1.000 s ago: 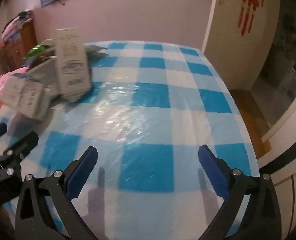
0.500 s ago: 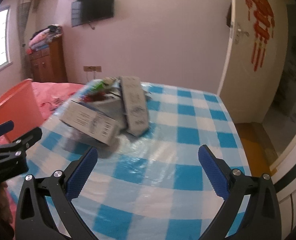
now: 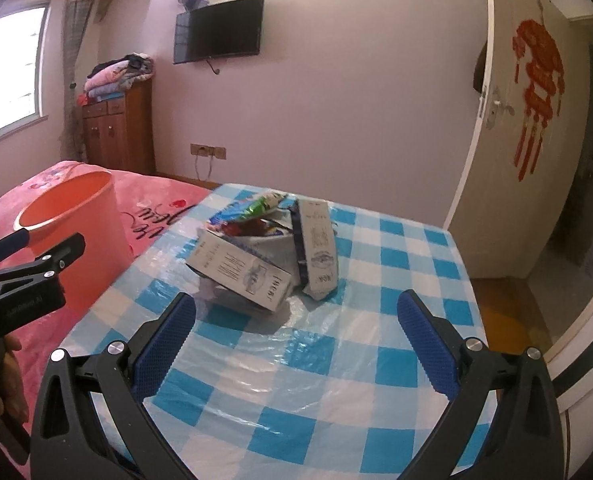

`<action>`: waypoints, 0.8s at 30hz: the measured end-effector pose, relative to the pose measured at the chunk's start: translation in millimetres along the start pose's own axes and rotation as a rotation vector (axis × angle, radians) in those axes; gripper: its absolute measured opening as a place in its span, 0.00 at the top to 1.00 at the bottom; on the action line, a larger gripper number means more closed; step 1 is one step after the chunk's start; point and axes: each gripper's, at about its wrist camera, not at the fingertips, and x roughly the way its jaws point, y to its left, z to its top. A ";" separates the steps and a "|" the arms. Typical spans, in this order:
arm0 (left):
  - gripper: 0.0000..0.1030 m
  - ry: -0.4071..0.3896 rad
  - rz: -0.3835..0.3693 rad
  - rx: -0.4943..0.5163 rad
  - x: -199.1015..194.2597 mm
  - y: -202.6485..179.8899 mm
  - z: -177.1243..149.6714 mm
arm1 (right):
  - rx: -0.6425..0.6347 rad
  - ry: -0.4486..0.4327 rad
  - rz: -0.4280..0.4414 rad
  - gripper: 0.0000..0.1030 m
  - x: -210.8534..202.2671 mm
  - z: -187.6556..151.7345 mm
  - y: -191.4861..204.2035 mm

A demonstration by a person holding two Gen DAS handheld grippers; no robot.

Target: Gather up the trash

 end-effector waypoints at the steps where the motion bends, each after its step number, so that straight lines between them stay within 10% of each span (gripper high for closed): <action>1: 0.04 -0.007 0.003 -0.004 -3.8 3.3 -0.2 | -0.009 -0.011 0.000 0.04 -4.1 1.3 4.0; 24: 0.04 -0.078 0.078 -0.071 -59.4 64.8 -11.3 | -0.089 -0.101 0.045 0.04 -44.7 10.1 52.3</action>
